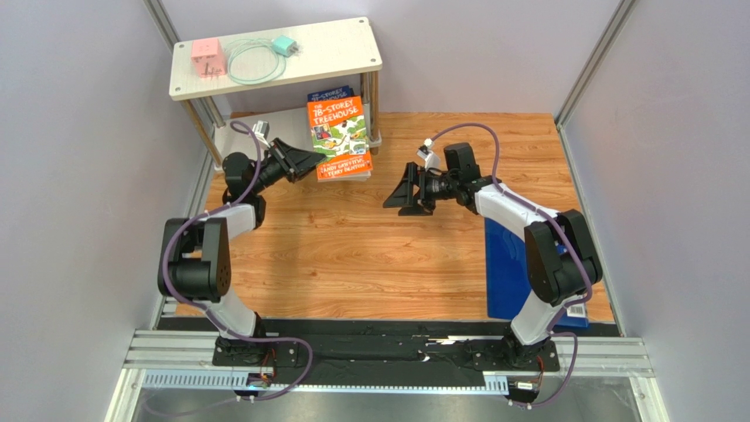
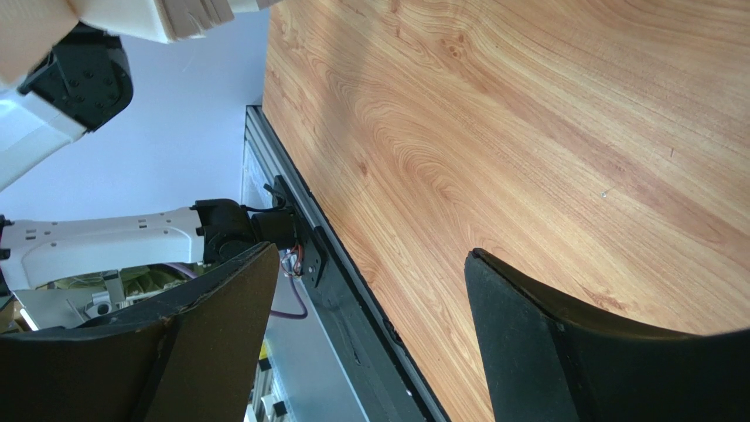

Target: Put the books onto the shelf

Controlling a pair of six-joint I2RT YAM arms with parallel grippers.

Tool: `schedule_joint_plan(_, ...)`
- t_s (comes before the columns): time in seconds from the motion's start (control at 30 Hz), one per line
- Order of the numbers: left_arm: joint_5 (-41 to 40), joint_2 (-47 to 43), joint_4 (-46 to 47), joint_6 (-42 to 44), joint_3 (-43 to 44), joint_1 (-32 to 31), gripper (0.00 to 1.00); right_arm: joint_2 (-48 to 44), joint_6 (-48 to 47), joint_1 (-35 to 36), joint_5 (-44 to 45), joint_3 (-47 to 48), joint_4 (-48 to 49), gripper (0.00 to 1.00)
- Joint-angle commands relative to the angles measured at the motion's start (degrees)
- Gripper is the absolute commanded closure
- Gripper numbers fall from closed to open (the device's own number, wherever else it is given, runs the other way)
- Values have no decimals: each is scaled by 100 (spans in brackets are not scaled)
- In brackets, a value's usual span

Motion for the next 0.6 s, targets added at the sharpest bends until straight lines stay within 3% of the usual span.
schedule_joint_plan(0.0,310,578,2191,-1384,545,120,100,-59,-123,-51,-23,-70,173,17)
schedule_joint_plan(0.23,265,1668,2882,-2275,1415,129,100,-129,-176,-148,-40,-211,164,17)
schedule_joint_plan(0.57,406,2495,2522,-2960,3004,261,100,-121,-211,-183,-49,-334,190,17)
